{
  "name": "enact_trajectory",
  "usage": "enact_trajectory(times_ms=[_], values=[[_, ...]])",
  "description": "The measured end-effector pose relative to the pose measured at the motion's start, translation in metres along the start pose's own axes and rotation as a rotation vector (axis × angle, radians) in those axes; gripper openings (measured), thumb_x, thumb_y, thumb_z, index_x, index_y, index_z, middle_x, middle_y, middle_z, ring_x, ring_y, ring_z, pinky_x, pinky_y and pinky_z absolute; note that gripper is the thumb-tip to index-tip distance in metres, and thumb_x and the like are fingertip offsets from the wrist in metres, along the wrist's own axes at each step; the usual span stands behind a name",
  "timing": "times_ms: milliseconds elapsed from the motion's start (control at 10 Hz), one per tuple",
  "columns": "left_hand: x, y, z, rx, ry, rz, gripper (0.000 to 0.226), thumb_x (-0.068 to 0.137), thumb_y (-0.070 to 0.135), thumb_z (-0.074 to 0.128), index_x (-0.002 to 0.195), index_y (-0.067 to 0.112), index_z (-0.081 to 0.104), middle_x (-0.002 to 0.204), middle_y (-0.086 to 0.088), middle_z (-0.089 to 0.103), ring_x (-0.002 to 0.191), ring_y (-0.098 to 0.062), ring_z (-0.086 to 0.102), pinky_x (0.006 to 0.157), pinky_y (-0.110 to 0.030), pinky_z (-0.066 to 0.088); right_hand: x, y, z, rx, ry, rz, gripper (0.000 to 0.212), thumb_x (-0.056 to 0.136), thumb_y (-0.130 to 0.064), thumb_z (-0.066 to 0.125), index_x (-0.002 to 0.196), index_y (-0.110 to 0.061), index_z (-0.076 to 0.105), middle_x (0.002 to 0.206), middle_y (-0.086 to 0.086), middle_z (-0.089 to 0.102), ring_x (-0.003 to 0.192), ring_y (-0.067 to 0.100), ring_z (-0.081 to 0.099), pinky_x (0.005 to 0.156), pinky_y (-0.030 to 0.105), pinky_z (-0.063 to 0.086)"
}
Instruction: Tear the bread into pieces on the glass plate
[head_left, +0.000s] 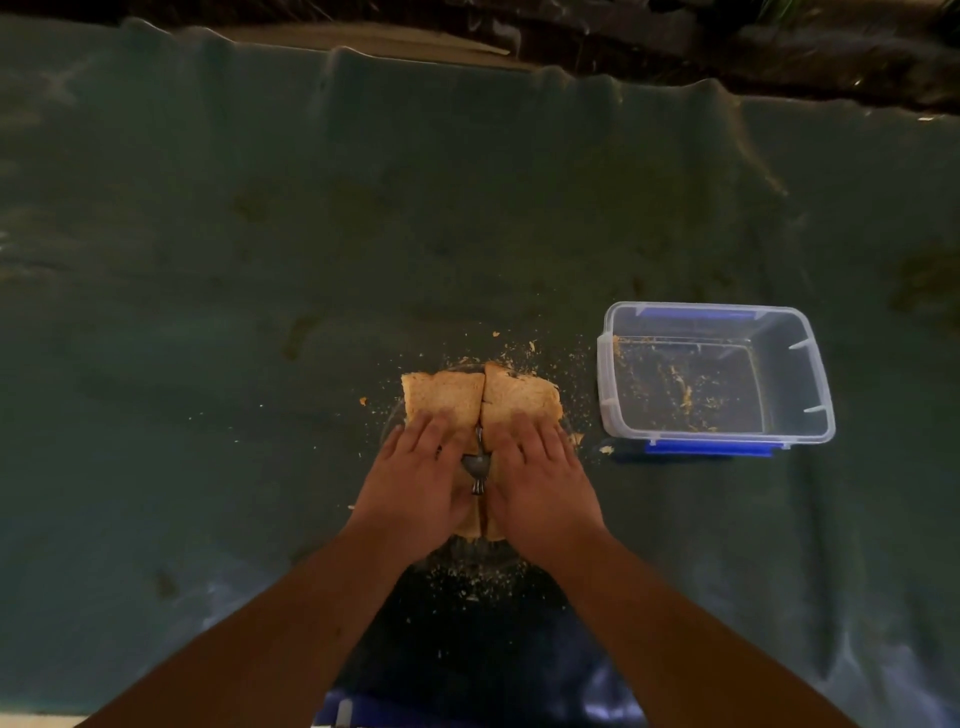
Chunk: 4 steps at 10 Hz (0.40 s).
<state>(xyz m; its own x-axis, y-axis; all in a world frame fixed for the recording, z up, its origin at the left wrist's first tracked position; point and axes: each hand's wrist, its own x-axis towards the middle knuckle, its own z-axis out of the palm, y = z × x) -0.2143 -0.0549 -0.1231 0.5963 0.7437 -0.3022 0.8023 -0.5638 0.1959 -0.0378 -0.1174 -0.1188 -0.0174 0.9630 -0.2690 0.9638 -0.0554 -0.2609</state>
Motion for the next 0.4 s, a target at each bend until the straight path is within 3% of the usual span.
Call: enact_trajectory(times_ms=[200, 400], values=[[-0.005, 0.004, 0.001, 0.001, -0.033, -0.025, 0.072, 0.097, 0.053, 0.038, 0.161, 0.022, 0.026, 0.171, -0.011, 0.022, 0.157, -0.031, 0.013, 0.127, -0.052, 0.018, 0.001, -0.003, 0.010, -0.048, -0.015, 0.016, 0.064, 0.105, -0.045, 0.034, 0.161, -0.014, 0.026, 0.169, 0.021, 0.025, 0.156, 0.042, 0.012, 0.126, 0.052, 0.002], [0.004, 0.005, -0.036, 0.029, 0.013, -0.062, 0.074, 0.098, 0.058, 0.033, 0.162, 0.023, 0.021, 0.173, -0.009, 0.018, 0.156, -0.032, 0.013, 0.127, -0.053, 0.013, 0.013, -0.003, -0.019, -0.035, 0.039, 0.044, 0.070, 0.105, -0.055, 0.016, 0.164, -0.020, 0.005, 0.173, 0.017, 0.010, 0.158, 0.039, 0.001, 0.123, 0.051, -0.005]])
